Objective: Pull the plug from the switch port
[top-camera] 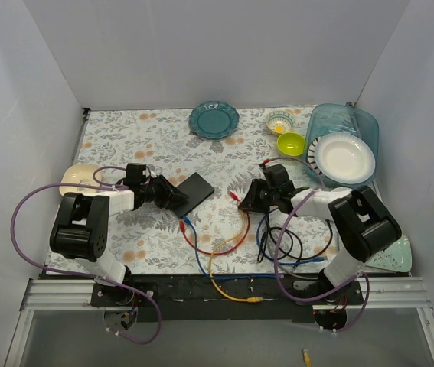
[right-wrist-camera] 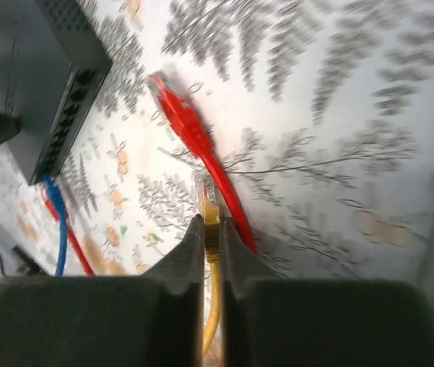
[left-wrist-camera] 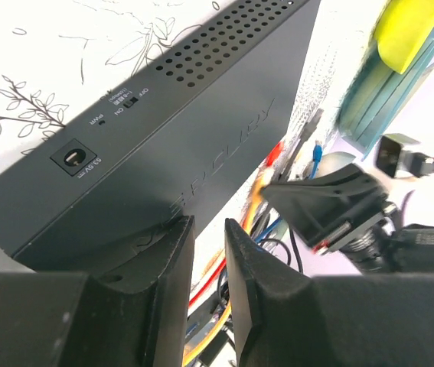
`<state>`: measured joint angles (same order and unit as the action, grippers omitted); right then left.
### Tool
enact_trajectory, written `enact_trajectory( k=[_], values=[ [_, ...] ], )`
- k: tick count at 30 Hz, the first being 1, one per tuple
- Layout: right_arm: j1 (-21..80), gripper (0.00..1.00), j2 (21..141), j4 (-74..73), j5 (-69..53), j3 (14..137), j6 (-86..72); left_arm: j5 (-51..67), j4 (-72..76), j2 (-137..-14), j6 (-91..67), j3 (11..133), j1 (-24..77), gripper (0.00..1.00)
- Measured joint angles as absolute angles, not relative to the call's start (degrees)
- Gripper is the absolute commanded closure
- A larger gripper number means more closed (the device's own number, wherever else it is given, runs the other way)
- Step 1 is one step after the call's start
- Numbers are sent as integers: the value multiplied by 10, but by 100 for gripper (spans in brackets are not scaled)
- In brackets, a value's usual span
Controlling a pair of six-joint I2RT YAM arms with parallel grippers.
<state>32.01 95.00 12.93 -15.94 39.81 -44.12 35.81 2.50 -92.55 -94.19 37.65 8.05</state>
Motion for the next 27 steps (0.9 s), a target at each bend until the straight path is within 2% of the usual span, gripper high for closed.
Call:
enact_trajectory(
  k=[2,3,7,13,20,27],
  values=[
    [316,54,929,104,-133,402,-417,358,23,-925,-938,378,81,76],
    [323,53,923,92,-126,409,-408,358,22,-924,-937,379,81,75],
    [386,51,940,43,-117,513,-374,345,15,-910,-931,379,81,74],
    [456,52,1012,60,-157,643,-355,320,-2,-900,-921,393,80,74],
    [476,53,1121,57,-228,641,-370,291,-31,-901,-914,403,80,74],
    [473,53,1131,65,-258,645,-380,283,-40,-907,-913,410,80,74]
  ],
)
